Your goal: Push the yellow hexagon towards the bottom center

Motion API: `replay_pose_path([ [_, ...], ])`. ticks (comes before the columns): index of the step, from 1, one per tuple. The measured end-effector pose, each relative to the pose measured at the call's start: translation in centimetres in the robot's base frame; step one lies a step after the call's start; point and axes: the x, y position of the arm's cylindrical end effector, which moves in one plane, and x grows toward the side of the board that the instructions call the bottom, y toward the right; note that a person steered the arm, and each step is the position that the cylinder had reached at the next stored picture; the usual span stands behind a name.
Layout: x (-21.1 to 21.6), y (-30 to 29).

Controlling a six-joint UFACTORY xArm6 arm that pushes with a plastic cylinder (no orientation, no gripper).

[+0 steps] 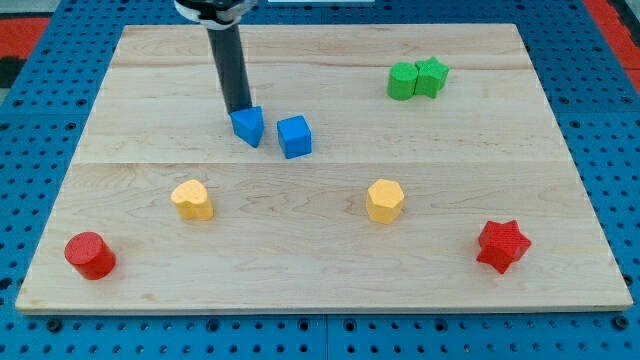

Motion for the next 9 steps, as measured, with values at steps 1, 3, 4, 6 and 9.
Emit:
replay_pose_path([
  [1,1.0,2.3],
  [3,1.5,-0.7],
  [4,1.2,-7.1],
  [6,4.1,-14.3],
  [9,11.2,-11.4],
])
